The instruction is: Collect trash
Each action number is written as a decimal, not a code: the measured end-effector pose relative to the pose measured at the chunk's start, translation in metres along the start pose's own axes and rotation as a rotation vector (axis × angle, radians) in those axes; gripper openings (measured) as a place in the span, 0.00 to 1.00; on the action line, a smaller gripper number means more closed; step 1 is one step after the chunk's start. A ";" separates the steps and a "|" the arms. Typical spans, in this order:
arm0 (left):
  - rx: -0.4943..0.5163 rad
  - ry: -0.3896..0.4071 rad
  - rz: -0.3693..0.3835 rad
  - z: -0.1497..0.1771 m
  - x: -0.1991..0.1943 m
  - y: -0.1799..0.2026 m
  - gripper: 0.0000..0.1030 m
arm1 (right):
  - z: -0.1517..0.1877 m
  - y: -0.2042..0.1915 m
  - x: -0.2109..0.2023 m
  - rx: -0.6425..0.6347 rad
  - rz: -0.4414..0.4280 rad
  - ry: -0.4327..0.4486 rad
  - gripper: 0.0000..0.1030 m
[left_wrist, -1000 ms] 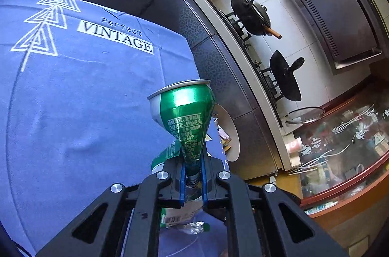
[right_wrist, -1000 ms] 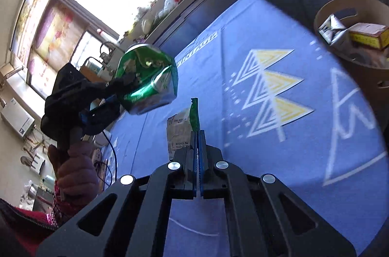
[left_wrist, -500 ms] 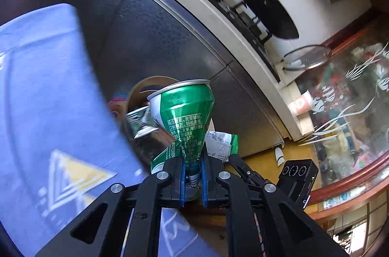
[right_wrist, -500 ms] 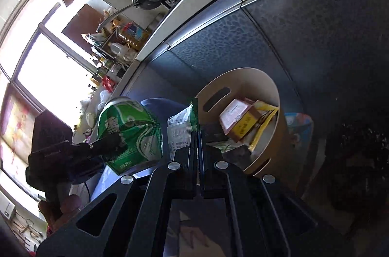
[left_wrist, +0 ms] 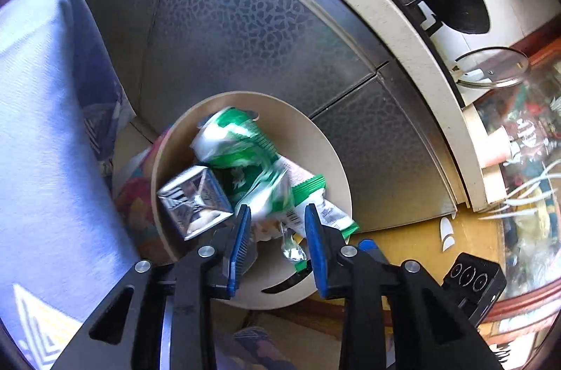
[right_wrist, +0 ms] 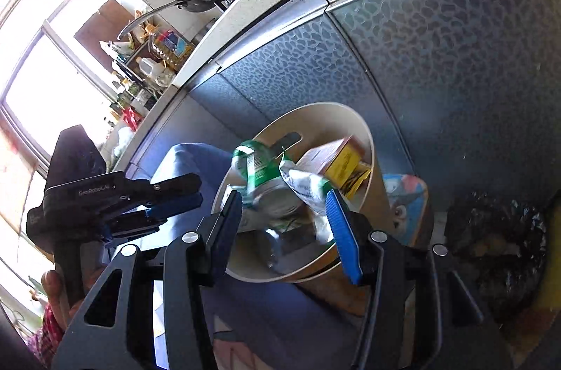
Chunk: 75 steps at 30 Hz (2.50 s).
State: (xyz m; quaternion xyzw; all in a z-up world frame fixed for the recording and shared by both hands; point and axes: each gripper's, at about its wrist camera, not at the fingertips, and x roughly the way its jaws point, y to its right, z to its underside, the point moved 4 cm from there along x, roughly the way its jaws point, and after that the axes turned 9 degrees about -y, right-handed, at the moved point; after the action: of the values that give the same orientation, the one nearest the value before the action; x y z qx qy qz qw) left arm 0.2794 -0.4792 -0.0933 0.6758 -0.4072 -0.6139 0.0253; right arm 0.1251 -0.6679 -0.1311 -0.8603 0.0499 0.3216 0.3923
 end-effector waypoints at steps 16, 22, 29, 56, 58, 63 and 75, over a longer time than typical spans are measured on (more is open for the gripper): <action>0.105 0.188 -0.246 0.098 -0.085 0.000 0.30 | 0.081 -0.081 -0.040 -0.010 0.016 -0.036 0.49; 0.077 0.257 -0.344 0.149 -0.121 -0.032 0.30 | 0.120 -0.114 -0.040 -0.063 0.046 -0.061 0.52; 0.014 0.364 -0.427 0.198 -0.170 -0.074 0.30 | 0.152 -0.156 -0.035 -0.138 0.060 -0.084 0.52; 0.067 0.568 -0.589 0.271 -0.226 -0.081 0.96 | 0.195 -0.198 -0.064 -0.166 0.153 -0.025 0.72; 0.052 0.566 -0.592 0.271 -0.227 -0.082 0.96 | 0.195 -0.197 -0.066 -0.162 0.156 -0.022 0.73; 0.033 0.579 -0.645 0.272 -0.234 -0.082 0.97 | 0.197 -0.195 -0.062 -0.159 0.164 -0.038 0.76; 0.004 0.599 -0.633 0.277 -0.236 -0.086 0.97 | 0.198 -0.192 -0.057 -0.146 0.167 -0.050 0.78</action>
State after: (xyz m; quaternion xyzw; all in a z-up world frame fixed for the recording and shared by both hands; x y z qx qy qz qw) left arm 0.1089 -0.1554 -0.0163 0.9156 -0.1560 -0.3675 -0.0483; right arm 0.0430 -0.4053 -0.0702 -0.8712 0.0882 0.3772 0.3016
